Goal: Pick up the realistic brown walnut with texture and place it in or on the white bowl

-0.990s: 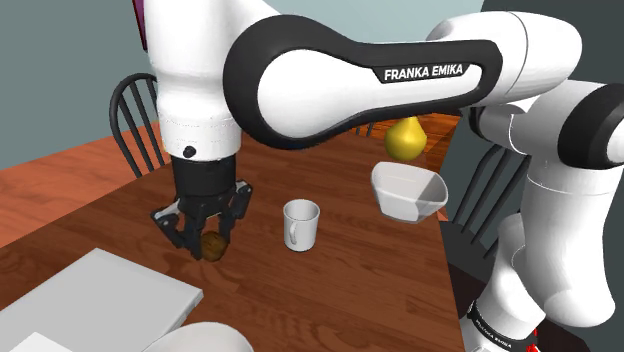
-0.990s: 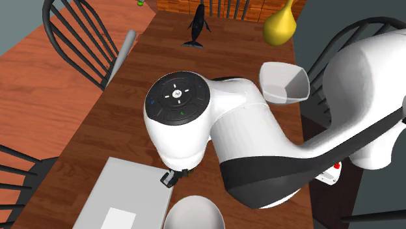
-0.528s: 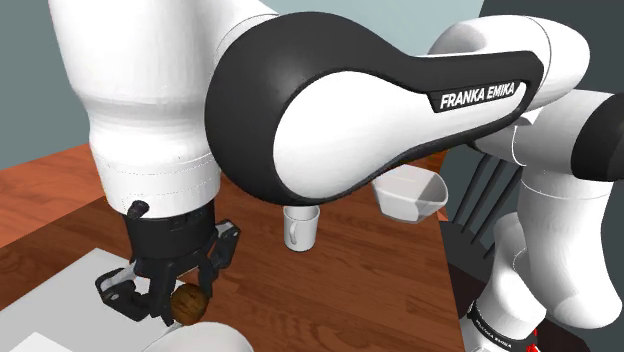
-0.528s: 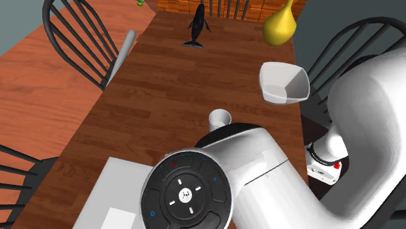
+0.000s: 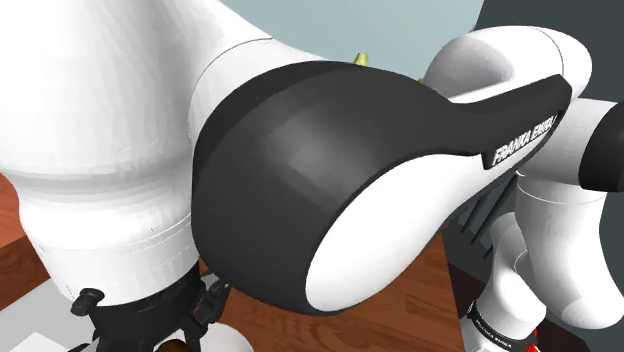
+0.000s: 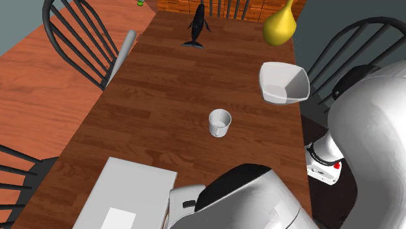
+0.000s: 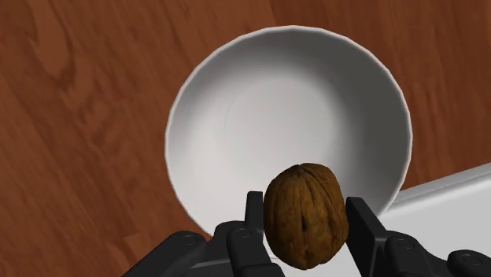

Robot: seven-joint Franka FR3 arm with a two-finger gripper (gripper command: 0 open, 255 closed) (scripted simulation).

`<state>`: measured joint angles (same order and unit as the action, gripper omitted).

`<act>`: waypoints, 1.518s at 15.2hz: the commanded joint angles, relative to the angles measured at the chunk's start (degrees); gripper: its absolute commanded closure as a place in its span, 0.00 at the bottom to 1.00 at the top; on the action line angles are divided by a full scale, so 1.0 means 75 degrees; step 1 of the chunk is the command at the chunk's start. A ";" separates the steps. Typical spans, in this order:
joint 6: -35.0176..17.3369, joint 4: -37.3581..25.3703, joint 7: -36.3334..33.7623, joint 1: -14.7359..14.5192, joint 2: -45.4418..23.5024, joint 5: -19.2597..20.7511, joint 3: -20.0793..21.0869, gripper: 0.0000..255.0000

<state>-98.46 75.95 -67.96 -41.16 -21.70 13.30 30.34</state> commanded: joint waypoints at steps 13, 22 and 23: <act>-0.1159 0.1207 -0.0108 0.0141 0.0039 0.0022 -0.0035 1.00; -0.1159 0.1207 -0.0108 0.0141 0.0039 0.0022 -0.0035 0.00; -0.1159 0.1207 -0.0108 0.0141 0.0039 0.0022 -0.0035 0.00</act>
<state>-107.15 85.00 -68.77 -40.10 -21.41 13.47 30.07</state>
